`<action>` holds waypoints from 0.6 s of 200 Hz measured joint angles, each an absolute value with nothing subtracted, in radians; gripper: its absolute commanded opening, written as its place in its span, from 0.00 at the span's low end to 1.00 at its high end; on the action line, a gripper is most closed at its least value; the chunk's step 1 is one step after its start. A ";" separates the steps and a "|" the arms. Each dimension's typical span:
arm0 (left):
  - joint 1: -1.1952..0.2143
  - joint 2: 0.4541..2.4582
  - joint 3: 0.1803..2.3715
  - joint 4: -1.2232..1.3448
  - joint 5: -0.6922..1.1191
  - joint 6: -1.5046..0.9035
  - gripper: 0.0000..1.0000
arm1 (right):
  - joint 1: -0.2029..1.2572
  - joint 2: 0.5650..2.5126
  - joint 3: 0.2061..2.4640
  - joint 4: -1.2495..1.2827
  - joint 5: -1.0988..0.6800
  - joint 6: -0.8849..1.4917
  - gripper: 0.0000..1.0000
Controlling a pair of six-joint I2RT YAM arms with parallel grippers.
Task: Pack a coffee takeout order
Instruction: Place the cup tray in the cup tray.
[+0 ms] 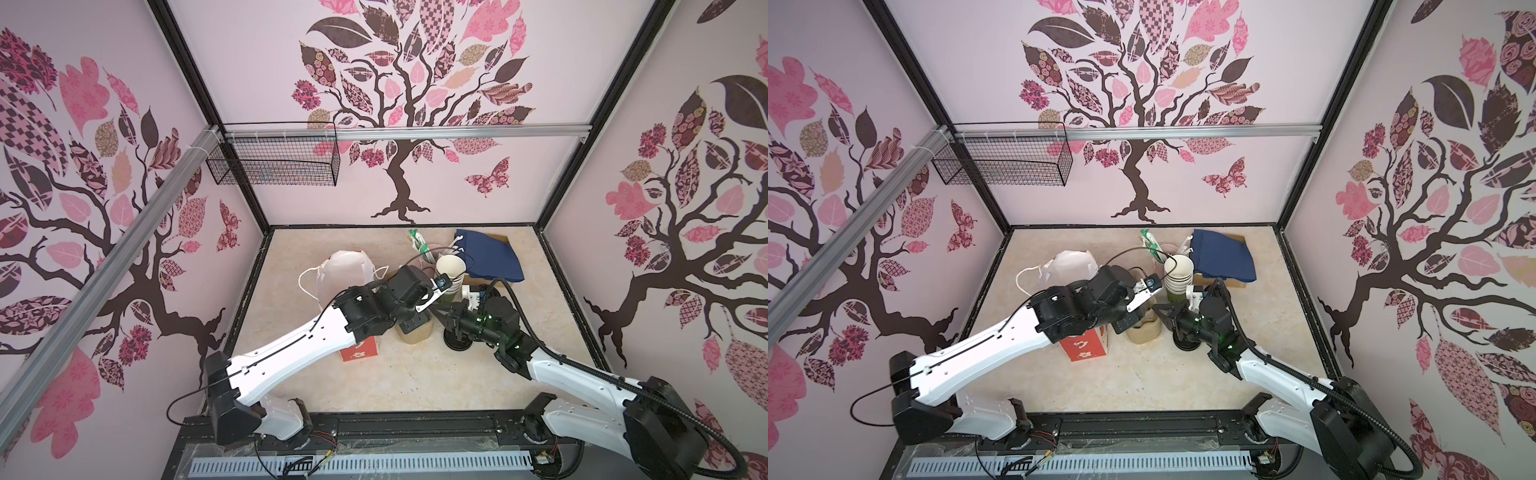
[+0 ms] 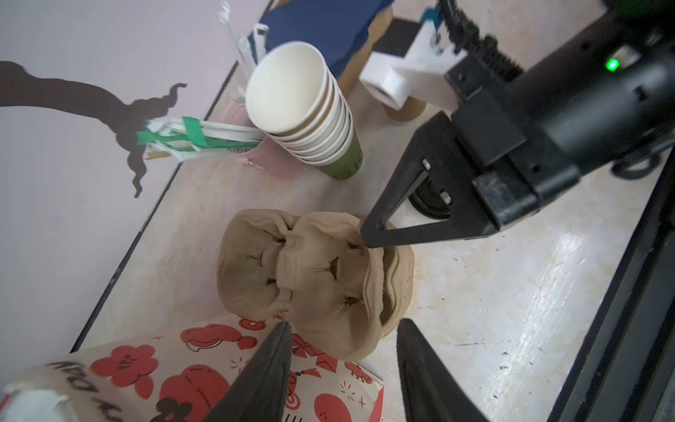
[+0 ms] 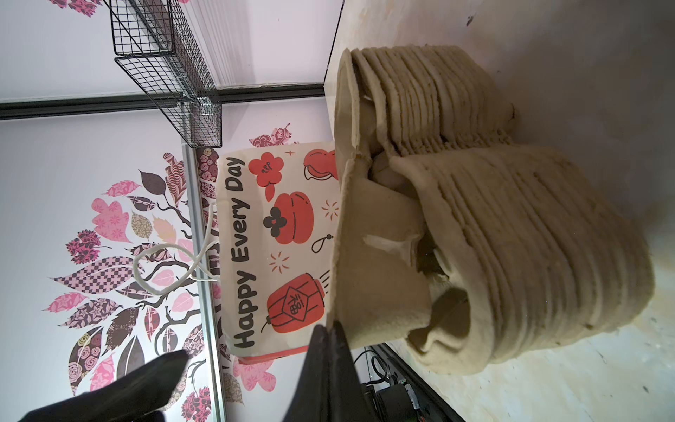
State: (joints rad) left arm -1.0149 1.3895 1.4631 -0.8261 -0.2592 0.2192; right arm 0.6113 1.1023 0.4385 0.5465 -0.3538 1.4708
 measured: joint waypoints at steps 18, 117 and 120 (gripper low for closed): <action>-1.003 1.299 1.439 -0.756 -0.281 0.160 0.63 | 0.609 1.102 0.439 0.555 -0.362 1.471 0.00; -0.992 1.050 1.245 -0.664 -0.464 -0.321 0.66 | 0.607 1.098 0.517 0.589 -0.408 1.470 0.00; -0.992 1.044 1.237 -0.667 -0.464 -0.345 0.66 | 0.607 1.098 0.517 0.589 -0.409 1.470 0.00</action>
State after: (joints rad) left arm -0.9916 1.0435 1.2369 -0.6670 -0.4637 -0.3450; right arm 0.6071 1.0985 0.5171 0.5888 -0.4088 1.4704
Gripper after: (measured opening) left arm 0.655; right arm 0.043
